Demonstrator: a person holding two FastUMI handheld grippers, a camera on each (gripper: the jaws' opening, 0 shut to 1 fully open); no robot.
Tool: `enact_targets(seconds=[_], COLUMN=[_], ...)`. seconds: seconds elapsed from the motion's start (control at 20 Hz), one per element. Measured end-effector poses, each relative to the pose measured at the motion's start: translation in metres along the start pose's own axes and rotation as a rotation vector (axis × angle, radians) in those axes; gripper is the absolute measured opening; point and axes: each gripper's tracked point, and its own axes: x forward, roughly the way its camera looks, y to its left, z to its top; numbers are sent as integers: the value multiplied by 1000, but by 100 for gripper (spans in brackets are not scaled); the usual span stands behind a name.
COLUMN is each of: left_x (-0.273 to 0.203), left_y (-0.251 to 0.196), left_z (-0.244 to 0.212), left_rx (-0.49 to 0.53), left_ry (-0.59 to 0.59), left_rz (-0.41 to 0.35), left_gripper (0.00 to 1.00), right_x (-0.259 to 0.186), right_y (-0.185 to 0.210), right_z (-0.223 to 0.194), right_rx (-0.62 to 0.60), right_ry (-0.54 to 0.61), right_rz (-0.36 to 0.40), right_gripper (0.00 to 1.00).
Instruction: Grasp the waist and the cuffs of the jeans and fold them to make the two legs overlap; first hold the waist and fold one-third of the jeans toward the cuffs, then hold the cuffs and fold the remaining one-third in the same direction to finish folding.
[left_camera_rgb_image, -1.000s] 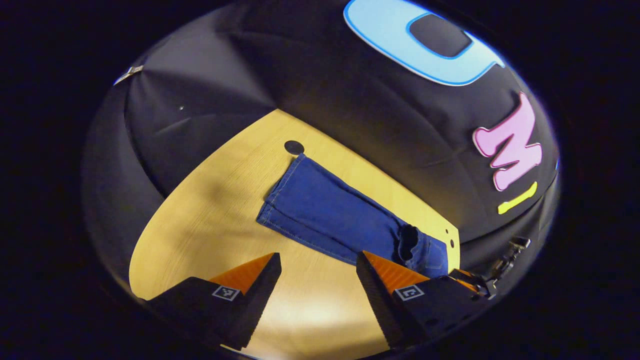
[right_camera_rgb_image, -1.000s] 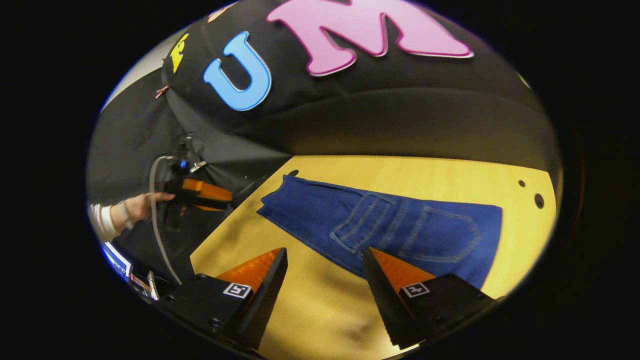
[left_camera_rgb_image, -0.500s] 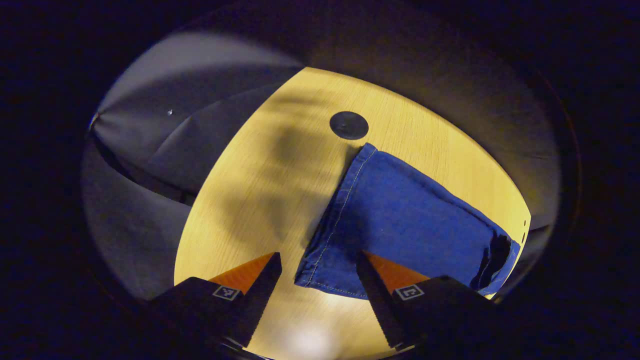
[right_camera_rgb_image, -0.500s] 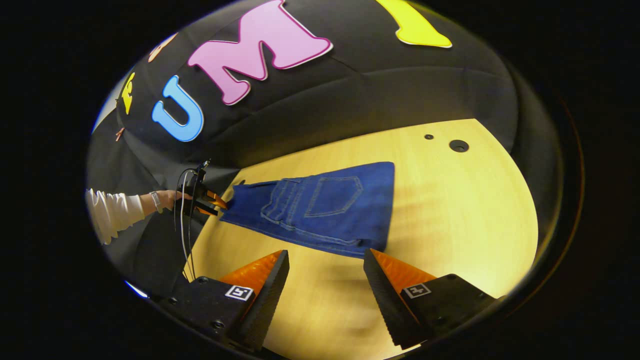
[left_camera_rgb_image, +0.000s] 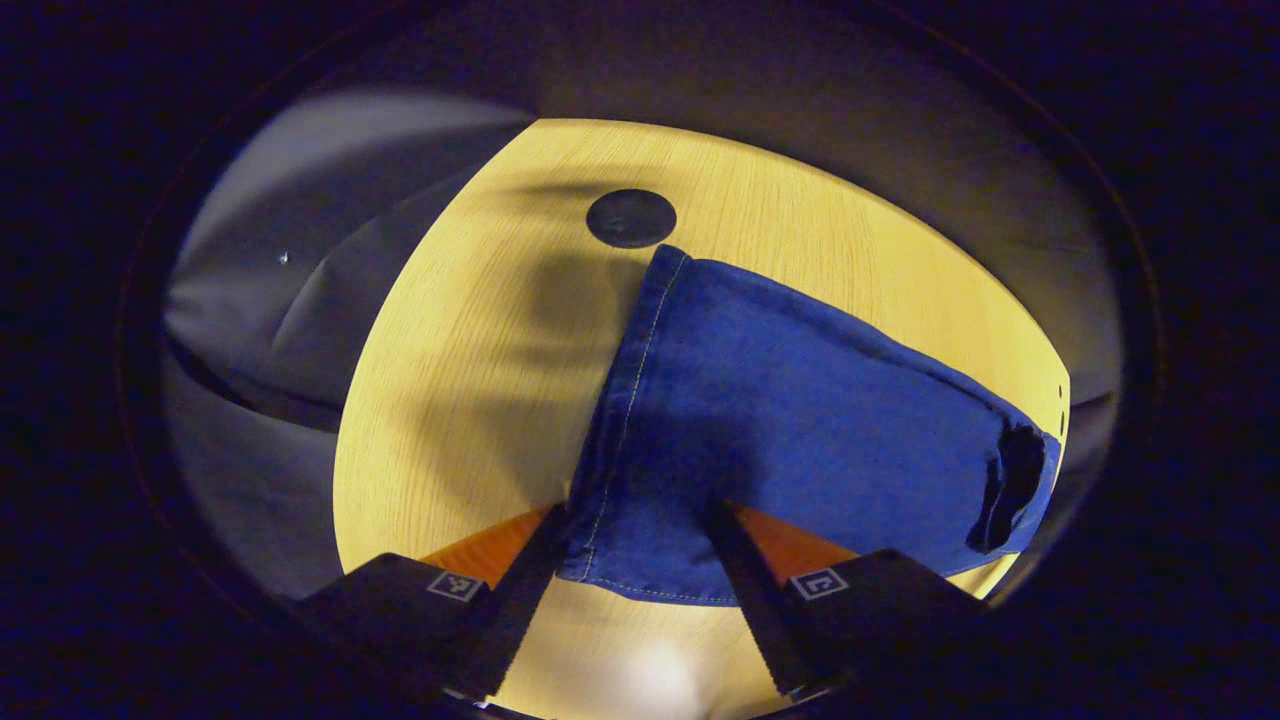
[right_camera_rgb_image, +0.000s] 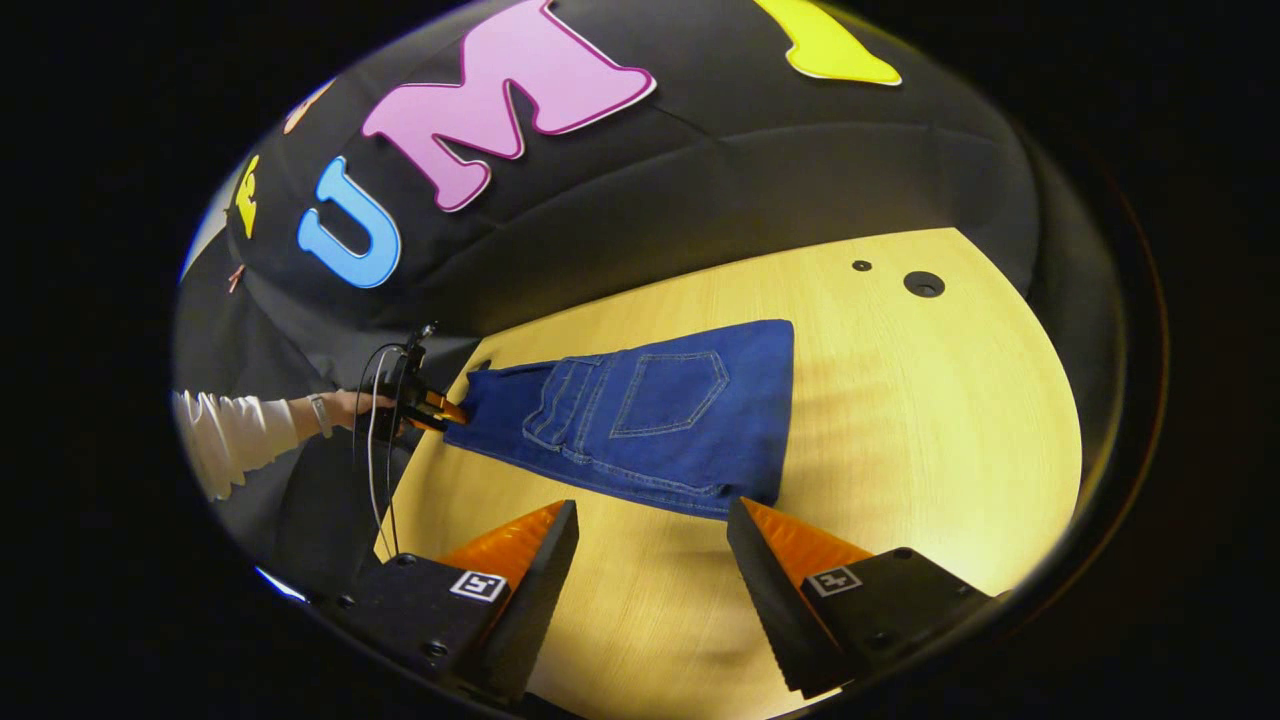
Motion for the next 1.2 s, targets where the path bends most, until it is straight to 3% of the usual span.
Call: enact_targets(seconds=[0.05, 0.15, 0.25, 0.35, 0.5, 0.6, 0.7, 0.85, 1.0, 1.1, 1.2], left_x=[3, 2, -2, -25, -98, -157, -211, -273, -244, -209, -171], left_y=[-16, -25, -38, -59, -87, -136, -182, -273, -359, -404, -426], left_z=[0, 1, -9, -4, 21, 27, 23, 2, -42, -73, -91], left_rx=[-9, -19, -44, -49, 93, 167, 305, 496, 608, 607, 618], left_ry=[-5, -16, 4, -40, -180, -255, -344, -396, -359, -308, -283], left_rz=[-49, 12, 5, -89, -133, -218, -247, -327, -378, -415, -399], left_gripper=[77, 19, 10, 5, 7, 4, 7, 3, 7, 7, 7], right_x=[-1, -6, -12, -20, -28, -34, -41, -54, -68, -78, -91], right_y=[-1, -4, -3, -2, -7, -9, -9, -18, -37, -52, -66], right_z=[-3, -8, -5, 0, 7, 15, 23, 27, 25, 23, 22], right_rx=[-10, -29, -36, -34, -19, -4, 15, 11, -7, -9, -3], right_ry=[7, 22, 12, -11, -35, -58, -83, -107, -105, -105, -112], right_rz=[-5, -19, -17, -13, -24, -21, -13, -14, -31, -43, -56], right_gripper=[92, 92, 93, 93, 92, 93, 92, 92, 92, 92, 92])
